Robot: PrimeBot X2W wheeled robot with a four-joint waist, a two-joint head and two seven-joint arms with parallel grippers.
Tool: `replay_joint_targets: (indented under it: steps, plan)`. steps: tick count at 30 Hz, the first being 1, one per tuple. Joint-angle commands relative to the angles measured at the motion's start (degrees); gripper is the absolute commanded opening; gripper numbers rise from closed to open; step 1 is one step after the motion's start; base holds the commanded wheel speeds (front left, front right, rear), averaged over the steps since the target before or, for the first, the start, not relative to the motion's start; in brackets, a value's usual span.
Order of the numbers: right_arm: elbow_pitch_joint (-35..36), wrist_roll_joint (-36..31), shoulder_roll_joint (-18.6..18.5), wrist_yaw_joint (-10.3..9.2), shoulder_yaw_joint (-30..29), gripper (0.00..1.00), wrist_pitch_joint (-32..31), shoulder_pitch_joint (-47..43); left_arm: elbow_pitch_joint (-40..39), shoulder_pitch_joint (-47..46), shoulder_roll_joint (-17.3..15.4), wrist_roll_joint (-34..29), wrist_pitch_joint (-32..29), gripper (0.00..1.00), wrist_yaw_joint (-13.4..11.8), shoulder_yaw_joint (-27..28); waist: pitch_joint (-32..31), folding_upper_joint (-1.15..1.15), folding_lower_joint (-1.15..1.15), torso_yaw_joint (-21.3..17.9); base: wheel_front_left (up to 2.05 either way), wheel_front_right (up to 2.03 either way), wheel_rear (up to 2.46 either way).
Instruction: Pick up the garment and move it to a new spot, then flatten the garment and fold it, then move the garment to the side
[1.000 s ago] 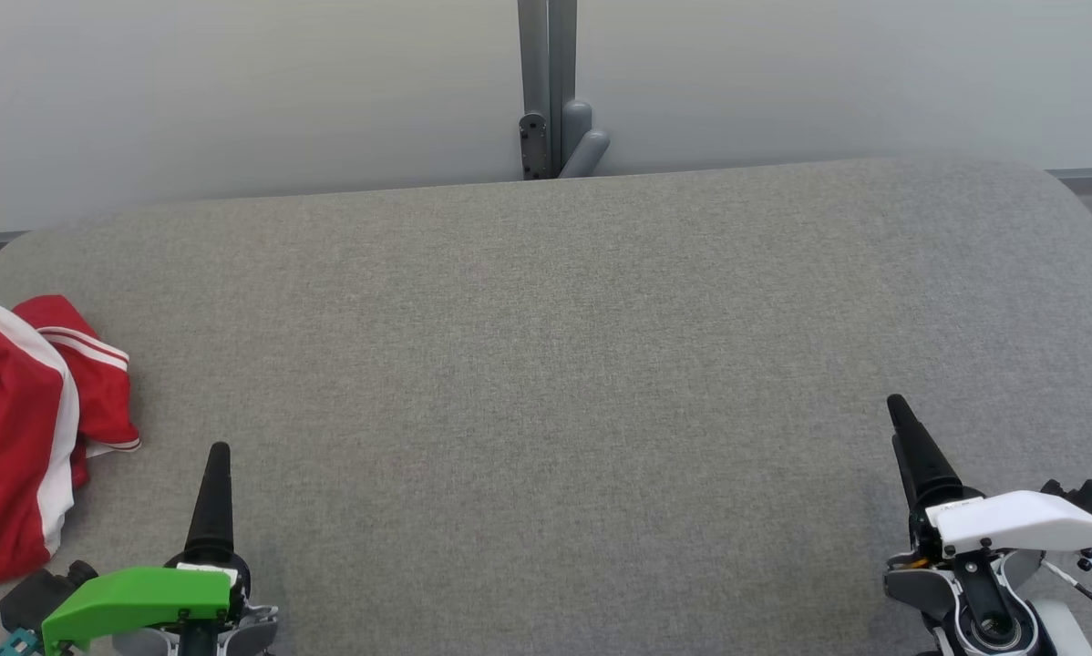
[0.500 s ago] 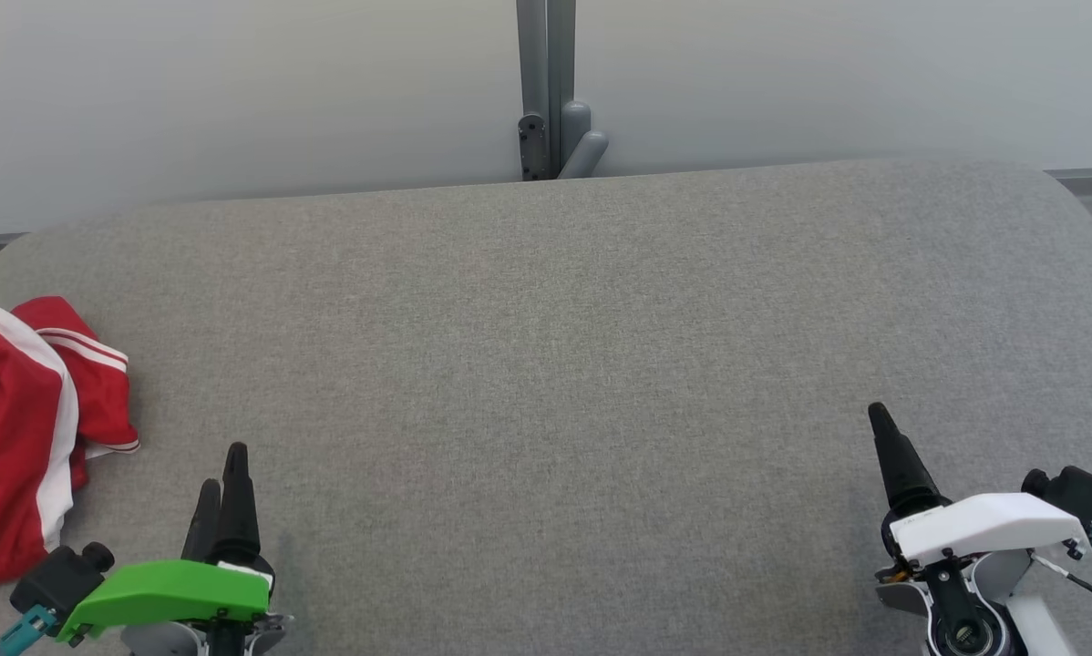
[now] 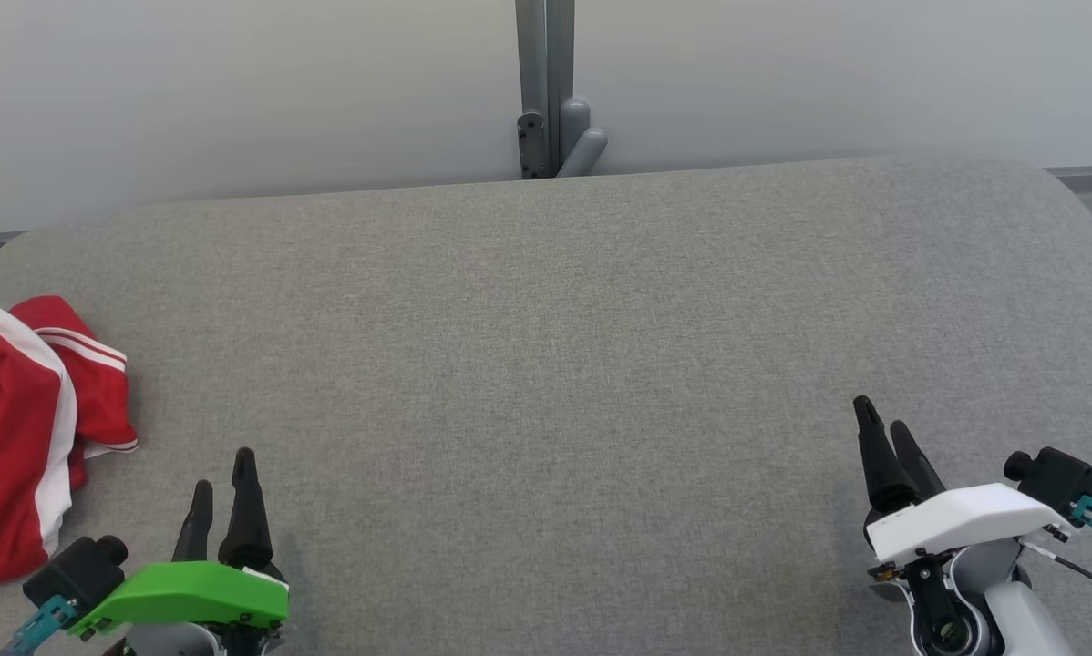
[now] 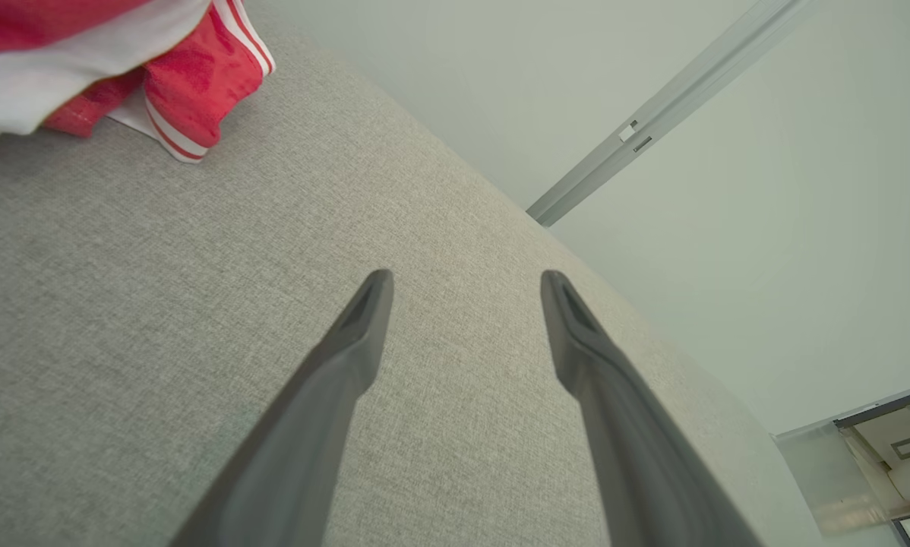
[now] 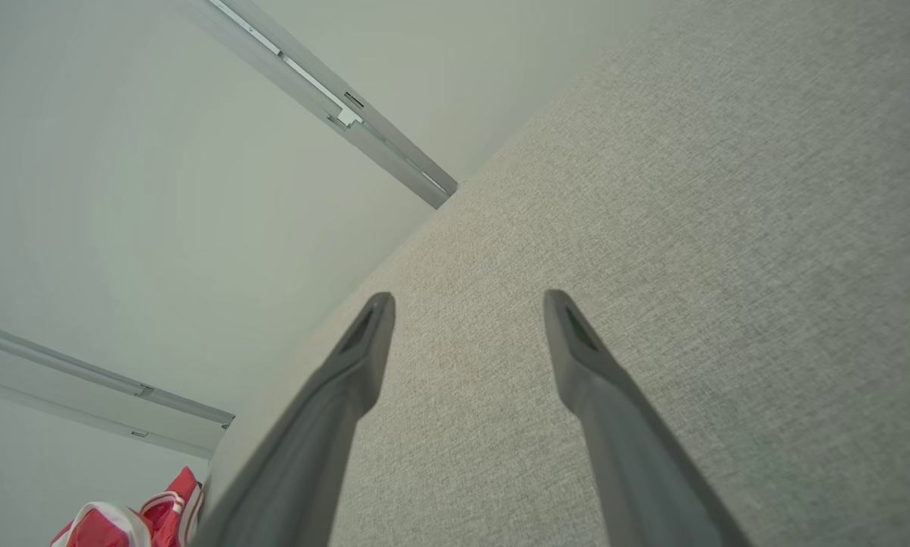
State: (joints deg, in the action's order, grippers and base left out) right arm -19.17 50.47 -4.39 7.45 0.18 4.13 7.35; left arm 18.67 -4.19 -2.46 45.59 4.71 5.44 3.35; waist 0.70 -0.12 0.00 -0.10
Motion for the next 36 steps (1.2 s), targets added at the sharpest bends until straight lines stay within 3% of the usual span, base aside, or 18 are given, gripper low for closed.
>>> replay_joint_targets:
  steps: [1, 36]
  plan:
    - [0.34, -1.89, -0.57, 0.03, 0.25, 1.00, 0.63, 1.22, -0.54, -1.63, -0.37, -2.08, 0.61, 1.00, -0.30, -0.20, 0.04, 0.04, 0.00, 0.01, 0.00, 0.00, 0.00]
    - [-1.32, -23.22, -0.88, 0.04, 1.38, 1.00, 6.28, 1.81, 0.39, -1.24, -0.53, -24.93, 6.01, 1.00, -2.21, -1.56, 0.56, 0.08, 0.00, -0.31, 0.00, 0.00, 0.00]
